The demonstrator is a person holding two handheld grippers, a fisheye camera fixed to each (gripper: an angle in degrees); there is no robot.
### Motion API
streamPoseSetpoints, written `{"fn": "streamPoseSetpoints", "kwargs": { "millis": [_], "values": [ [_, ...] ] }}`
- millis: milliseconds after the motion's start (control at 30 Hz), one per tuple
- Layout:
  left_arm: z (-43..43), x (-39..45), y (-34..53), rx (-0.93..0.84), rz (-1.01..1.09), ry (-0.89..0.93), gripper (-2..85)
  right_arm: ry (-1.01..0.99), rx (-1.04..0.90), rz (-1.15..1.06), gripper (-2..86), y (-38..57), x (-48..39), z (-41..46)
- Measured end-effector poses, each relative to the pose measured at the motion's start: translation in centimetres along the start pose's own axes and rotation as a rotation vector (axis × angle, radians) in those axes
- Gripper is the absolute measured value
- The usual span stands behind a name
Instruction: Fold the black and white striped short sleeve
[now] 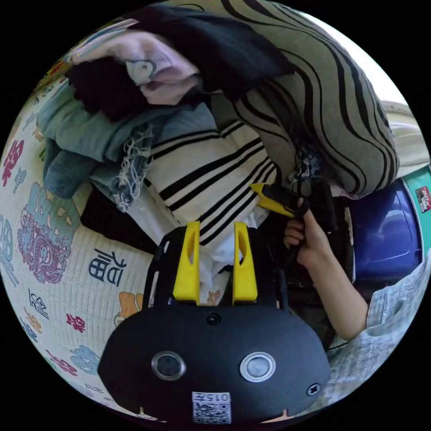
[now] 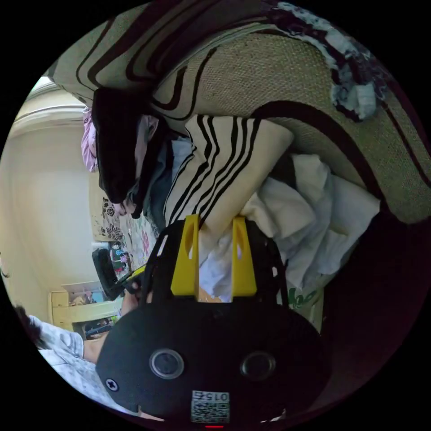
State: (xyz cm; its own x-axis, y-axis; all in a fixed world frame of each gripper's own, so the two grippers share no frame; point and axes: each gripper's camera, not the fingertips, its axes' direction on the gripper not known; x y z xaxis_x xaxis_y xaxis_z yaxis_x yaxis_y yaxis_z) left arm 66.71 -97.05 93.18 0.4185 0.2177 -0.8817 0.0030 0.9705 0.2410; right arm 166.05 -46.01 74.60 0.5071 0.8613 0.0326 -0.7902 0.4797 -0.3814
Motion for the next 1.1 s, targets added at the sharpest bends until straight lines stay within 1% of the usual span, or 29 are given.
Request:
{"fn": "streamPoseSetpoints", "kwargs": {
  "millis": [100, 133, 167, 233, 300, 367, 400, 467, 533, 600, 633, 700, 733, 800, 833, 867, 900, 933, 967, 1000, 1067, 1100],
  "values": [
    [0.9, 1.3, -0.9, 0.001, 0.018, -0.062, 9.1, 0.039, -0.006, -0.016, 10.6, 0.8, 0.6, -0.9],
    [1.0, 2.1, -1.6, -0.023, 0.032, -0.103, 5.9, 0.036, -0.004, -0.015, 10.5, 1.1, 0.8, -1.2],
    [1.3, 2.9, -2.3, -0.049, 0.042, -0.171, 0.9, 0.018, 0.0, -0.004, 10.1, 1.8, 1.5, -1.8],
    [1.6, 3.8, -3.5, -0.089, 0.075, -0.19, -0.2, -0.025, 0.008, 0.019, 9.3, 3.0, 2.5, -2.7],
    [0.9, 3.8, -4.4, -0.107, 0.049, -0.139, -0.6, -0.048, 0.013, 0.012, 8.5, 4.9, 3.2, -4.1],
    [-1.9, 3.3, -4.6, -0.034, -0.023, 0.011, -0.8, -0.042, 0.006, -0.02, 8.3, 6.5, 3.3, -5.1],
    [-2.7, 3.4, -4.4, -0.014, -0.032, 0.038, -0.9, -0.039, 0.004, -0.044, 8.3, 7.6, 3.4, -5.8],
    [-6.2, 4.3, -3.5, 0.084, -0.045, 0.145, -0.9, -0.051, -0.005, -0.071, 8.7, 9.2, 3.8, -6.8],
    [-9.0, 5.6, -2.9, 0.154, -0.04, 0.249, -0.9, -0.12, -0.008, -0.086, 9.5, 10.8, 4.3, -7.9],
    [-12.3, 7.5, -2.2, 0.224, -0.014, 0.334, -1.0, -0.288, -0.016, -0.088, 11.3, 13.0, 4.9, -9.3],
    [-14.9, 9.1, -1.6, 0.264, 0.017, 0.372, -1.0, -0.326, -0.016, -0.086, 11.8, 13.6, 5.0, -9.7],
    [-18.8, 11.8, -0.3, 0.296, 0.077, 0.408, -1.0, -0.532, -0.013, -0.082, 13.3, 15.9, 4.8, -11.3],
    [-21.5, 13.6, 1.0, 0.314, 0.113, 0.427, -1.0, -0.597, -0.021, -0.077, 13.4, 16.6, 4.7, -11.7],
    [-25.8, 16.1, 3.7, 0.344, 0.16, 0.446, -1.0, -0.752, -0.139, -0.084, 13.1, 19.8, 3.4, -12.4],
    [-28.5, 17.7, 5.6, 0.345, 0.181, 0.439, -1.0, -0.774, -0.179, -0.091, 12.5, 20.9, 2.9, -12.5],
    [-31.3, 19.1, 7.6, 0.345, 0.199, 0.425, -1.0, -0.806, -0.267, -0.104, 11.2, 23.3, 1.9, -12.5],
    [-32.7, 19.8, 8.7, 0.35, 0.208, 0.418, -0.9, -0.848, -0.348, -0.11, 8.4, 25.9, 0.9, -12.5],
    [-35.6, 21.1, 11.1, 0.365, 0.228, 0.41, -1.0, -0.865, -0.382, -0.111, 7.0, 27.3, 0.4, -12.5],
    [-38.6, 22.1, 13.4, 0.388, 0.226, 0.418, -1.0, -0.897, -0.446, -0.11, 3.6, 30.1, -0.5, -12.6],
    [-40.2, 22.5, 14.6, 0.405, 0.217, 0.425, -1.0, -0.971, -0.464, -0.12, 1.6, 32.9, -1.5, -13.1],
    [-46.8, 23.6, 19.7, 0.529, 0.17, 0.446, -0.9, -1.034, -0.472, -0.156, 1.1, 37.0, -3.0, -14.3],
    [-48.5, 23.8, 20.9, 0.566, 0.153, 0.444, -0.9, -1.049, -0.451, -0.199, 1.1, 39.6, -4.1, -15.6]
  ]
}}
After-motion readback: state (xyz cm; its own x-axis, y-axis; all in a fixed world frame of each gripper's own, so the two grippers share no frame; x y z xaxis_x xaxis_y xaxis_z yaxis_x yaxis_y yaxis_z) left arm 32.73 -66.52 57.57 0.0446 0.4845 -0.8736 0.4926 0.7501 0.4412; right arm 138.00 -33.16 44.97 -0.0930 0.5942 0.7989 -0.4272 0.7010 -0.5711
